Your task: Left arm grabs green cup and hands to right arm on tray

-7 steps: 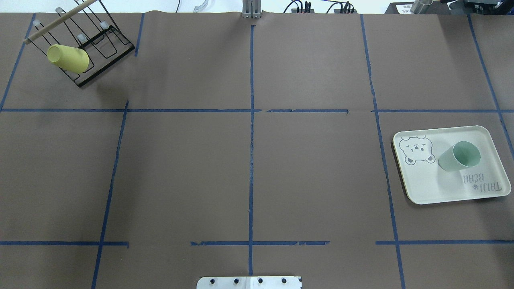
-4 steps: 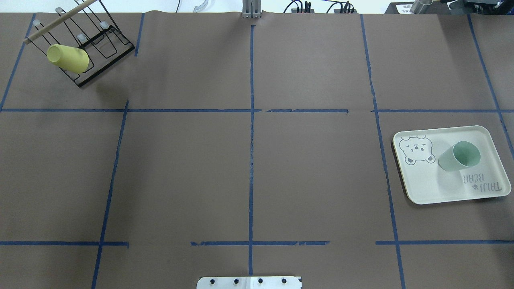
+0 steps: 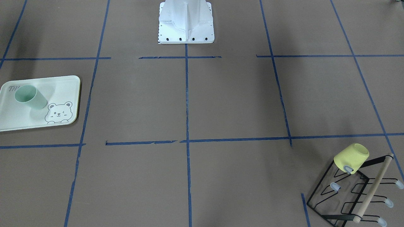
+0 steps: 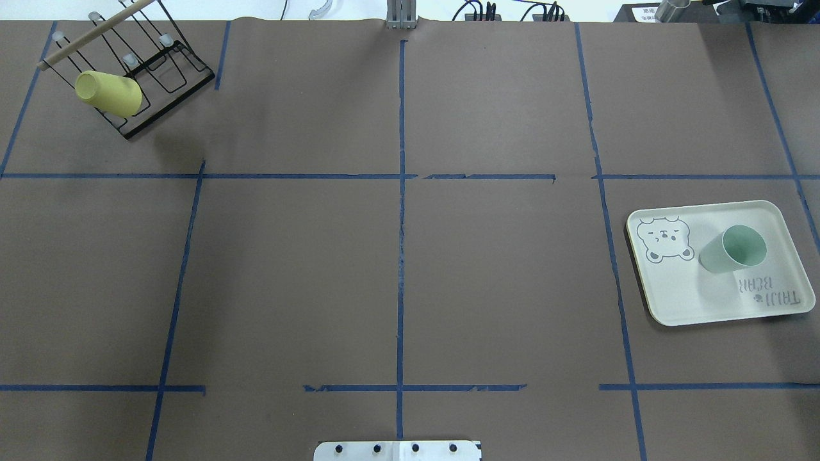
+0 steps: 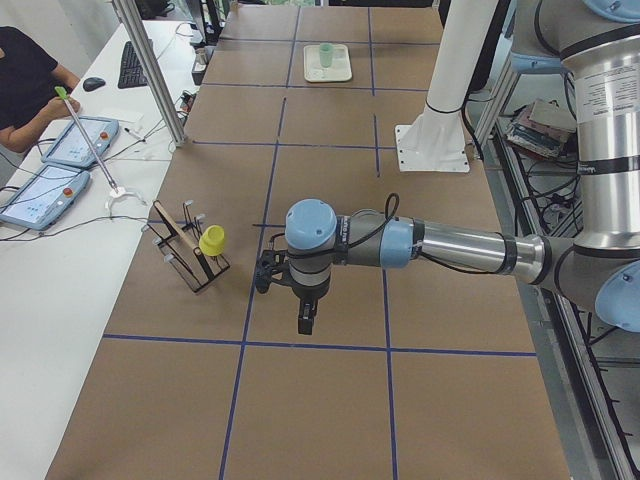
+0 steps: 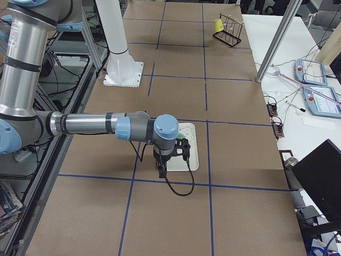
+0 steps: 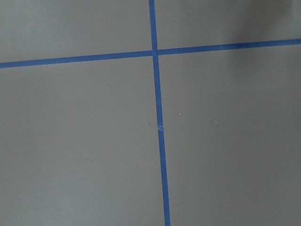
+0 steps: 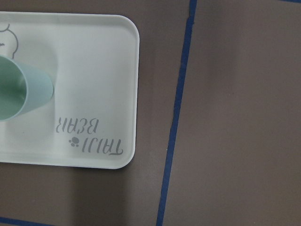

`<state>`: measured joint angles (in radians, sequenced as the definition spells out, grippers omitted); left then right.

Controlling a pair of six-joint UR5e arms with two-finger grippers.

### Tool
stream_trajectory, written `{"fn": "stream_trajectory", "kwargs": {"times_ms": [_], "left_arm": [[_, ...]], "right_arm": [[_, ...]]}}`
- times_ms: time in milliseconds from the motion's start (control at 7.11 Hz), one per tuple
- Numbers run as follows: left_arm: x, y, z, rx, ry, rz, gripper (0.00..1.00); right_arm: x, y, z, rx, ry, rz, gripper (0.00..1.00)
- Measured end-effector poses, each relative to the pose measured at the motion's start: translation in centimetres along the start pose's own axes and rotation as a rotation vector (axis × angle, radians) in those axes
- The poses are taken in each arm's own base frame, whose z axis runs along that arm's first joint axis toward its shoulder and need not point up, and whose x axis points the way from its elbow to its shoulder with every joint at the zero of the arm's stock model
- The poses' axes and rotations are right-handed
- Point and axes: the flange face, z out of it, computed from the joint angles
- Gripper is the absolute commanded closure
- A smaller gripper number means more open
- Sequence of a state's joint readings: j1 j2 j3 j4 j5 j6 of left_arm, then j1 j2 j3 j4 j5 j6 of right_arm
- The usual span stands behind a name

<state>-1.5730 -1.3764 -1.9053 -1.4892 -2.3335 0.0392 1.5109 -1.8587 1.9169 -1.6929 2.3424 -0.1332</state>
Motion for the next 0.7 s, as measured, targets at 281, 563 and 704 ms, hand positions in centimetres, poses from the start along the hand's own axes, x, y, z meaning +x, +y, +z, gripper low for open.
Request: {"fn": "stream_trajectory", "kwargs": {"times_ms": [281,563,704], "left_arm": [[0.1,0.1,0.0,-0.006,0.002,-0.002,0.0],[0.2,0.2,0.4,-0.017,0.005,-0.001,0.0],[0.3,0.5,0.5,-0.021,0.005,-0.001,0.0]], "right_arm": [[0.0,-0.5,-0.1,0.003,0.009,0.002,0.0],[-0.2,-1.1,-0.4,0.011,0.007,-0.006,0.0],[-0.5,-1.6,-0.7,0.019,0.003,-0.018,0.0]]}}
